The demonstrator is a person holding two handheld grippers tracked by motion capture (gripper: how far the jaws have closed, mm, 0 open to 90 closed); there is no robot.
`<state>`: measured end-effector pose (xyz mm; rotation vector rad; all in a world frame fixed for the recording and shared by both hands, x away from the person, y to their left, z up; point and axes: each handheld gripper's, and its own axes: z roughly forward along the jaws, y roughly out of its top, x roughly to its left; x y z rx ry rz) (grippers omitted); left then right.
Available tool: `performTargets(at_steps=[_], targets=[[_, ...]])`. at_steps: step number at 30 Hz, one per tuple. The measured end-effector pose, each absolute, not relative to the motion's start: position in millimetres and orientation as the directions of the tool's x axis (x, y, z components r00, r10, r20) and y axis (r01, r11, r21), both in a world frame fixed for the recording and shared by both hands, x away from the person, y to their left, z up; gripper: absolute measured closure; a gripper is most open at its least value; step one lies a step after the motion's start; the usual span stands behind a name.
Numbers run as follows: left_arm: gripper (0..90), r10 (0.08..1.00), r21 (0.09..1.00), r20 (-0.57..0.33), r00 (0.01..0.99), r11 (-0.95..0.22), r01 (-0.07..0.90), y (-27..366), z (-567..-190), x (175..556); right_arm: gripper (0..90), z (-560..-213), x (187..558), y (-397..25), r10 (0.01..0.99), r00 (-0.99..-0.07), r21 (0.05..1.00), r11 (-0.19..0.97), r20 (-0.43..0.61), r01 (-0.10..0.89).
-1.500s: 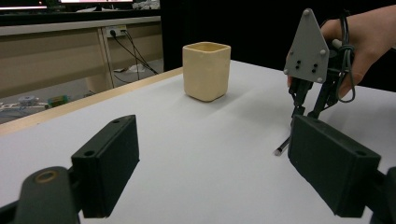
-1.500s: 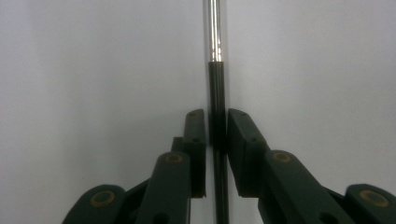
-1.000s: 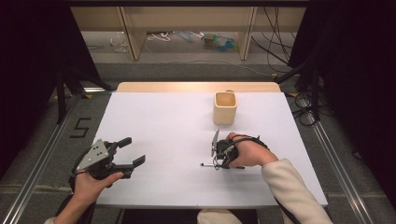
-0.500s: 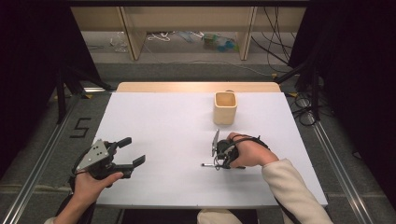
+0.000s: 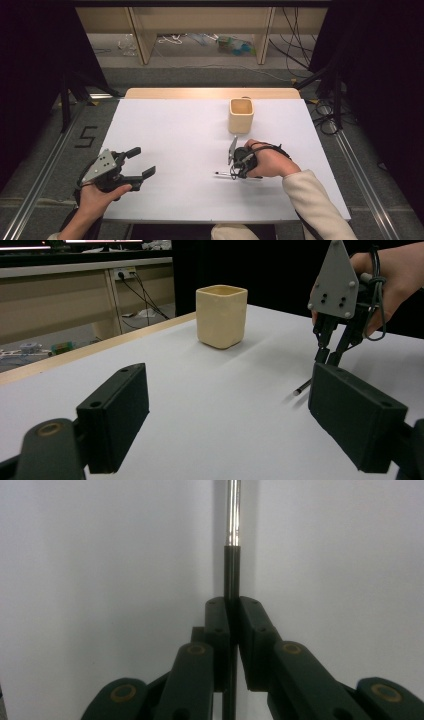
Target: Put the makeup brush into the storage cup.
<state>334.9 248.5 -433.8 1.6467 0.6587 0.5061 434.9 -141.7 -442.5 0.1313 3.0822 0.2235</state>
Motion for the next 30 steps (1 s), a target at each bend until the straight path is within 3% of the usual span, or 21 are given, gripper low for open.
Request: performTargets(at_steps=[11, 12, 30], targets=[[16.1, 0.669, 0.984, -0.032, 0.742, -0.109, 0.14, 248, -434, 335, 84.2, -434, 435, -146, 0.093, -0.995, 0.201, 0.976, -0.047, 0.082], [16.2, 0.669, 0.984, -0.031, 0.742, -0.11, 0.14, 248, -434, 335, 84.2, -434, 432, -145, 0.129, -0.991, 0.201, 0.972, -0.037, 0.119], [16.1, 0.67, 0.984, -0.032, 0.741, -0.109, 0.14, 249, -434, 335, 84.2, -426, 434, -150, 0.124, -0.99, 0.274, 0.956, -0.068, 0.101]])
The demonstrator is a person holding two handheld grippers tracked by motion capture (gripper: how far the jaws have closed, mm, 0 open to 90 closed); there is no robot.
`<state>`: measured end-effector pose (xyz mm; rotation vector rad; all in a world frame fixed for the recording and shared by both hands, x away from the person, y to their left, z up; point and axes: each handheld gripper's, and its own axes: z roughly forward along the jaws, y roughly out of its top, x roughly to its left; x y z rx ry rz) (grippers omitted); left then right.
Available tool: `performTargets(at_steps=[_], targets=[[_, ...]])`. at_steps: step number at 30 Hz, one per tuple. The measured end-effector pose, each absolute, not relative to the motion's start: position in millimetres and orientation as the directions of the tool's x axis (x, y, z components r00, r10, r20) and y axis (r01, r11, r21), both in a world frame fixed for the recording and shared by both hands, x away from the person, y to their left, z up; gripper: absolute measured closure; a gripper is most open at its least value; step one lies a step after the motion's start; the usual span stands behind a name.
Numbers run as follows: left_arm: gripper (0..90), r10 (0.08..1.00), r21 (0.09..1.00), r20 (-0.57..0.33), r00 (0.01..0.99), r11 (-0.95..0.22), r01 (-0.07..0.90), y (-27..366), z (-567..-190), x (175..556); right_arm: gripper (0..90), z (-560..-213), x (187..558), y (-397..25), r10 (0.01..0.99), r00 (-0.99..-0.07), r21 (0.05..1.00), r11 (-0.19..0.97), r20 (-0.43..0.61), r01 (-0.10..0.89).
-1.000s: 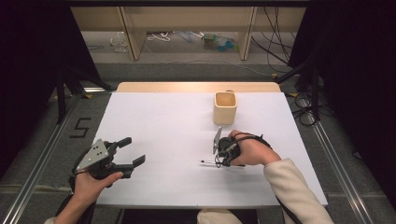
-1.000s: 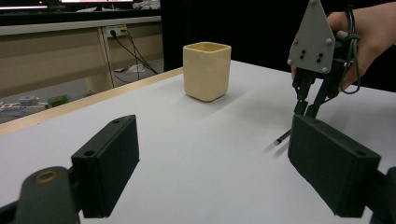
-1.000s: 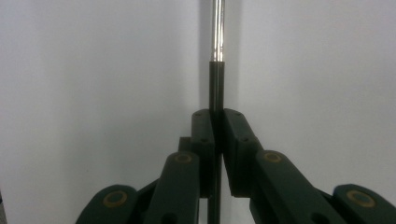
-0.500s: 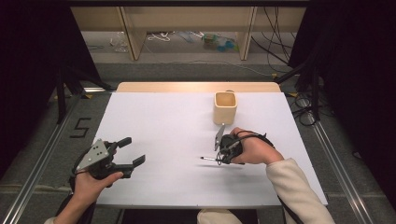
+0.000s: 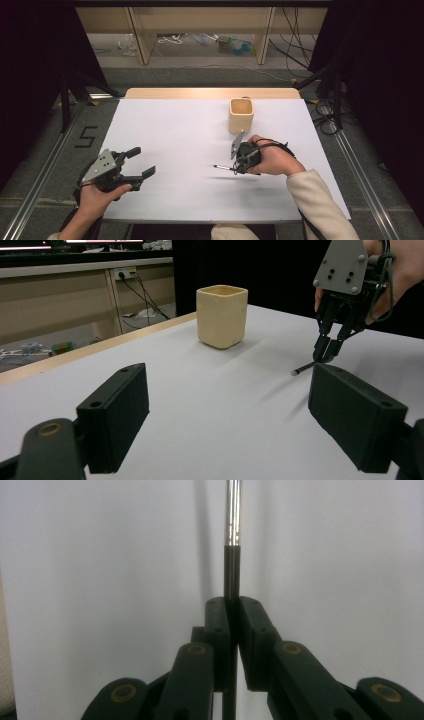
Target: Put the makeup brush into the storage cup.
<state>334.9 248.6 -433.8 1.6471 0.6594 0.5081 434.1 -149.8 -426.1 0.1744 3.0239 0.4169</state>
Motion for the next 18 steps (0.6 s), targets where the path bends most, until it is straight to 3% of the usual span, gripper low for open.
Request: performTargets(at_steps=[18], targets=[[16.2, 0.671, 0.984, -0.032, 0.741, -0.108, 0.14, 248.6, -433.7, 334.9, 84.2, -420.4, 434.0, -154.8, 0.156, -0.987, 0.347, 0.929, -0.05, 0.129]])
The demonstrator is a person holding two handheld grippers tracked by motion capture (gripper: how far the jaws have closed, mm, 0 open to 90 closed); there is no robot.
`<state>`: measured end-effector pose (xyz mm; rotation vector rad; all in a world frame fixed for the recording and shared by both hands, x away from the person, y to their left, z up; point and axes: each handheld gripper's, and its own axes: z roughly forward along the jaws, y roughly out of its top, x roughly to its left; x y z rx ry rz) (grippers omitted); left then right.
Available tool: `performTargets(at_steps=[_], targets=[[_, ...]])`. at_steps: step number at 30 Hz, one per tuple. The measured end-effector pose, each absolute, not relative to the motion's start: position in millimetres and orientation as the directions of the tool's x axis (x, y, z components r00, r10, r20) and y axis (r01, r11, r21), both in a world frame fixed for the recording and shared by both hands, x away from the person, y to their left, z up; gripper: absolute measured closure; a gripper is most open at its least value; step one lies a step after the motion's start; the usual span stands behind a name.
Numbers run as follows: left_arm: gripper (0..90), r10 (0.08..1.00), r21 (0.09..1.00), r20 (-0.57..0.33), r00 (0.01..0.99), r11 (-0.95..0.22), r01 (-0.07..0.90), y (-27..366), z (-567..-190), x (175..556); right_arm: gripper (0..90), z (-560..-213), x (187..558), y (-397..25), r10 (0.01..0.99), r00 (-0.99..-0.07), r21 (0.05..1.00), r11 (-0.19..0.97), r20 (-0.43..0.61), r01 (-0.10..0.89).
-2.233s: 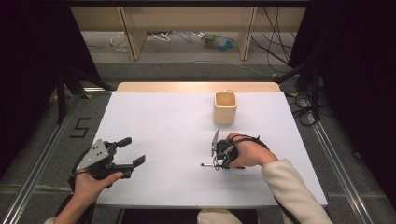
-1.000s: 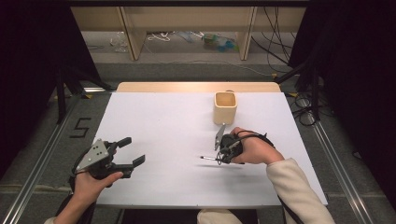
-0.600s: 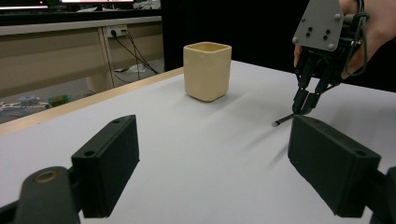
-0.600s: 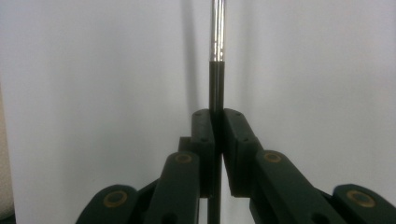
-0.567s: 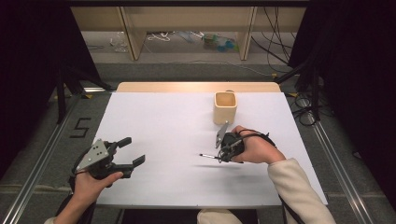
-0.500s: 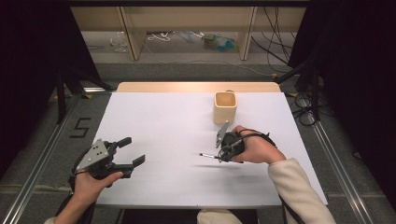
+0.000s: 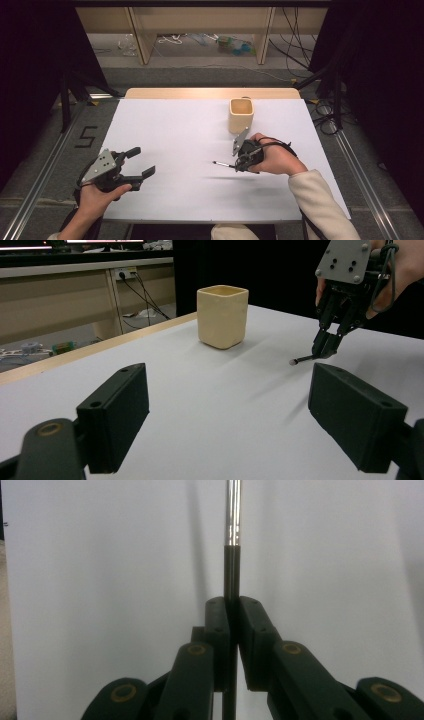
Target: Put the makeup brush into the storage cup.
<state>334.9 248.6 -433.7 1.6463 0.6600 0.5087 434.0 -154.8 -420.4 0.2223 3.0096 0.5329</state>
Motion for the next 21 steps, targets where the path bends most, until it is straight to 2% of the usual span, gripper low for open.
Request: performTargets(at_steps=[21], targets=[[16.2, 0.671, 0.984, -0.031, 0.741, -0.109, 0.14, 248.6, -433.7, 334.9, 84.3, -416.0, 435.3, -160.3, 0.176, -0.983, 0.409, 0.902, -0.057, 0.138]])
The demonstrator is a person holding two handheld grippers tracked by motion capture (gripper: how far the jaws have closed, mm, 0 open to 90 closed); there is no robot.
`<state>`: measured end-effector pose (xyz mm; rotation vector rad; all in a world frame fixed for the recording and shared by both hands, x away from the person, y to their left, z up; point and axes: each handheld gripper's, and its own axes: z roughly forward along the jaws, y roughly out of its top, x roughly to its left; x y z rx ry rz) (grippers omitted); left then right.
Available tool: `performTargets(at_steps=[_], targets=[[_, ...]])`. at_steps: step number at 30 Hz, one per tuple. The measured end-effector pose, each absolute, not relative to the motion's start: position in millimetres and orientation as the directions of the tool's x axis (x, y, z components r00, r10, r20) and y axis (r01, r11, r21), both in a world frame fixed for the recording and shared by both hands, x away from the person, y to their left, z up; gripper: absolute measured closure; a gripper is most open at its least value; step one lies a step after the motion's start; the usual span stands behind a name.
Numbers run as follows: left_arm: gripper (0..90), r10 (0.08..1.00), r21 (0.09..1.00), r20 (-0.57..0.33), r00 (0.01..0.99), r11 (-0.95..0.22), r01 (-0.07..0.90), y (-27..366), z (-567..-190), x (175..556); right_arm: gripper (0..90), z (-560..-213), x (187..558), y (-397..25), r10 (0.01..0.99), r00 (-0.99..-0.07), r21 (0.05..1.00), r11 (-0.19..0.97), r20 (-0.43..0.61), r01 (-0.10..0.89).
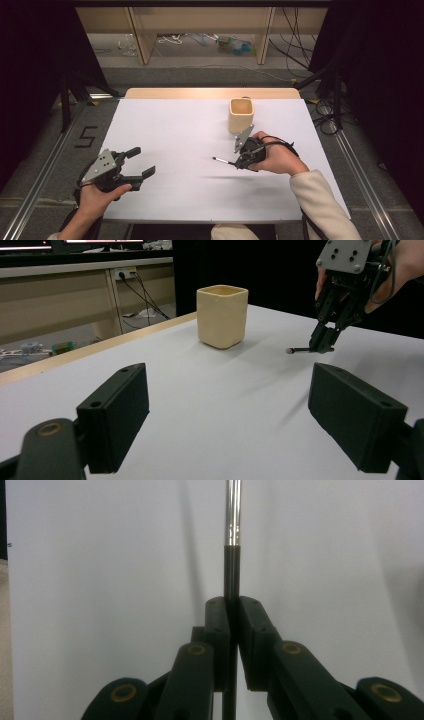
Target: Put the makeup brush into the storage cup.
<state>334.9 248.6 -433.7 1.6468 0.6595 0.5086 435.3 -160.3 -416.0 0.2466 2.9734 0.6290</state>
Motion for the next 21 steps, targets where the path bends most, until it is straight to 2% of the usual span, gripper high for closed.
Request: performTargets(at_steps=[21], targets=[[16.2, 0.671, 0.984, -0.031, 0.741, -0.108, 0.14, 248.7, -433.7, 334.9, 84.3, -410.4, 436.2, -167.2, 0.213, -0.974, 0.48, 0.864, -0.072, 0.153]])
